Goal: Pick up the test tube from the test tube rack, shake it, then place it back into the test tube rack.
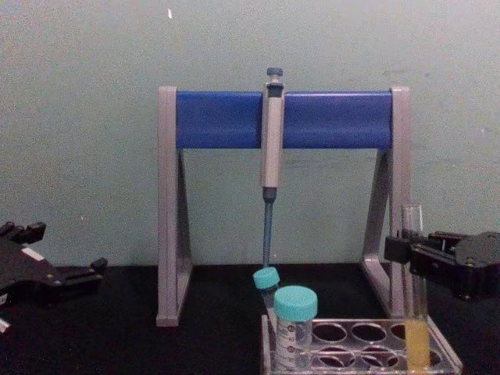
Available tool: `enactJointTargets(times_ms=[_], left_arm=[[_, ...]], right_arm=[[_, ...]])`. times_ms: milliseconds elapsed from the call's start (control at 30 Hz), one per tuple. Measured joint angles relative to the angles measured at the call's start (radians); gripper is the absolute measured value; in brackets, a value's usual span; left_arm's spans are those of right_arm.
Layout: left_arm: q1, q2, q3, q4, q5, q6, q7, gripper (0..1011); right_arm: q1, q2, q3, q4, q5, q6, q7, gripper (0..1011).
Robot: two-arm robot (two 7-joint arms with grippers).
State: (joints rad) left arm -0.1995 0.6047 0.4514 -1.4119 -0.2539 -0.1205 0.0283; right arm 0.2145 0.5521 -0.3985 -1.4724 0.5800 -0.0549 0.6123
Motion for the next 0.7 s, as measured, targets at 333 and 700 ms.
enactJointTargets(times_ms=[333,700], left_arm=[[0.000,0.000,0.000,0.000,0.000,0.000,0.000,1001],[0.000,0.000,0.000,0.000,0.000,0.000,0.000,1001]], right_arm=[[-0.001,0.001,0.001,0.000,0.001,-0.001,0.000,233],[-0.001,0.001,0.001,-0.001,0.001,-0.002,0.001,233]])
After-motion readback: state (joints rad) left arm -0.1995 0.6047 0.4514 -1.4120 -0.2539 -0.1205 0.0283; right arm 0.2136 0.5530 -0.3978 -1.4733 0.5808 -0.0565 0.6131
